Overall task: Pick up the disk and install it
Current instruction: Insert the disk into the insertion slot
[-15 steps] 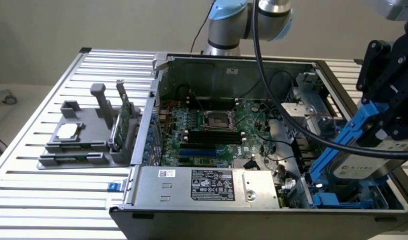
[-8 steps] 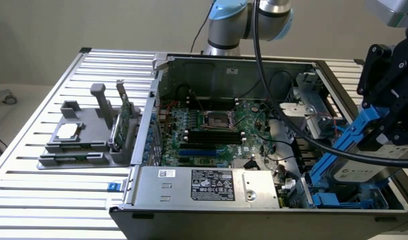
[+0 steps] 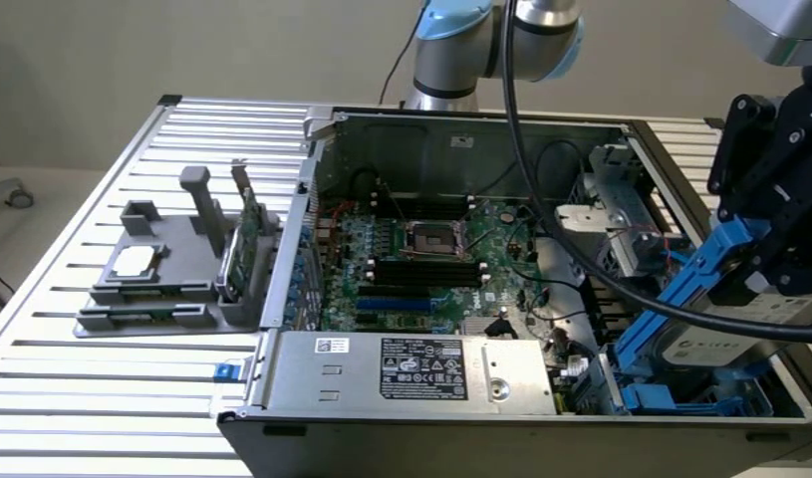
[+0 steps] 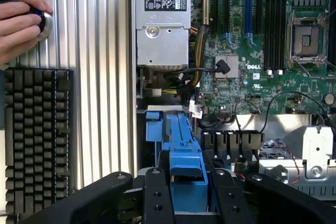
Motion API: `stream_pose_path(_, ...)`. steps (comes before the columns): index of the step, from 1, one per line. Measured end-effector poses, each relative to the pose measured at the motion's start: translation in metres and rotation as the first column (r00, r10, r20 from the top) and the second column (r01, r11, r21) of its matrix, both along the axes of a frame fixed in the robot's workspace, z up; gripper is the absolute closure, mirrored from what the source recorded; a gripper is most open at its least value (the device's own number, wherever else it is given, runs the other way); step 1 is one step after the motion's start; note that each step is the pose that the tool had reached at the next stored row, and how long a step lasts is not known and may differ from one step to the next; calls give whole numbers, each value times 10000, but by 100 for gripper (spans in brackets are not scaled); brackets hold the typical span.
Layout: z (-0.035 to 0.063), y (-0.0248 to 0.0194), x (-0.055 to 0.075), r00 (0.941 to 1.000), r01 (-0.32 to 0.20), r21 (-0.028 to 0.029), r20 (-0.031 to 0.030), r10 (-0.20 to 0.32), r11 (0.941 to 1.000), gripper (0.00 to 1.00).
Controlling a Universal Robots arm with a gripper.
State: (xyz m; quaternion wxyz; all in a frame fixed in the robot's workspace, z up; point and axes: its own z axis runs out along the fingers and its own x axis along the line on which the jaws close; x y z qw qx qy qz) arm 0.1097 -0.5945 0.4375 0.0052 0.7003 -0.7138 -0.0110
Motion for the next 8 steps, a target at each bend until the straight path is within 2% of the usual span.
stream_pose_path(8,-37,0,-8,10000,0,1,0,0,10000,67)
